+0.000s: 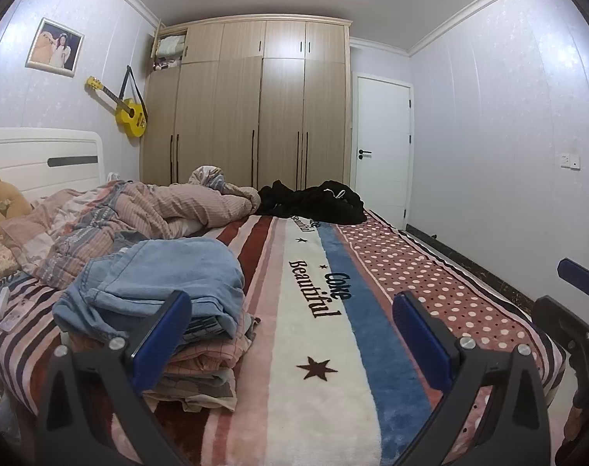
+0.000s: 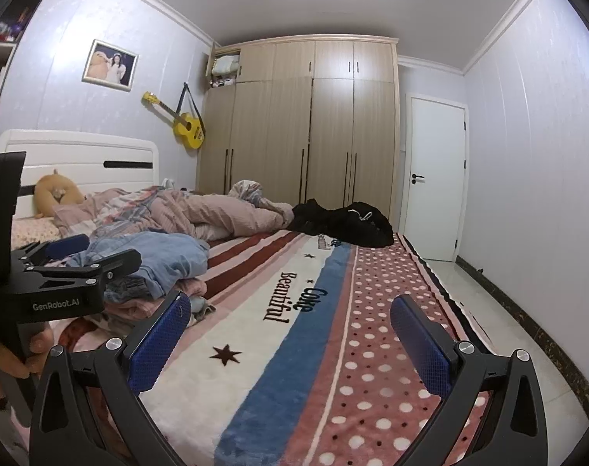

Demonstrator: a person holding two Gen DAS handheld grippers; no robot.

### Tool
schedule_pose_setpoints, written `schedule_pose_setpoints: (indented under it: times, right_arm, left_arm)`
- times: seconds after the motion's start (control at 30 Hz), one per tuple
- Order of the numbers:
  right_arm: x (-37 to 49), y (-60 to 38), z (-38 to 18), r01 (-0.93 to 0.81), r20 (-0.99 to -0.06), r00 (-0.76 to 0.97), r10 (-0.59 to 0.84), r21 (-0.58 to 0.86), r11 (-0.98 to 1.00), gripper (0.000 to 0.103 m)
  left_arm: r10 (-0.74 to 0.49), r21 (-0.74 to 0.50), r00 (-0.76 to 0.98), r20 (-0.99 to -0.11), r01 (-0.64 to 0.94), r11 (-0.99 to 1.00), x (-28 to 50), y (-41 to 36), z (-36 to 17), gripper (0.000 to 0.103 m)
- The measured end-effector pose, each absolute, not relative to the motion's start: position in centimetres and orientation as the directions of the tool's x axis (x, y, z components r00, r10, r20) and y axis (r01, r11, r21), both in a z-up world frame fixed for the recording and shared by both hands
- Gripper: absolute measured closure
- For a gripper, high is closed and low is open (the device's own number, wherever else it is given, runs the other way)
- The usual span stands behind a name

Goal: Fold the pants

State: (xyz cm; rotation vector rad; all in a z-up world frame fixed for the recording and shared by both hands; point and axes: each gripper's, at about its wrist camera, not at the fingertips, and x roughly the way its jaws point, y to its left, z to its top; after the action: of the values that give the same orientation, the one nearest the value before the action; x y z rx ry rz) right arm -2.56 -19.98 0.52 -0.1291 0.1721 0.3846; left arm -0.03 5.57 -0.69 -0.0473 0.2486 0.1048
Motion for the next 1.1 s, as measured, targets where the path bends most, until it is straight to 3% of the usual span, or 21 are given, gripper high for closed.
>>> schedule_pose_setpoints:
  times: [1.1]
  right_arm:
    - [-2.87,-19.21,0.22,-0.383,-0.191,0.912,0.363,-0.08,0.92,0.0]
  left_arm:
    - [0.099,-0.035,0.963,-0.25,-0.111,0.993,0.08,5.63,-0.96,0.001]
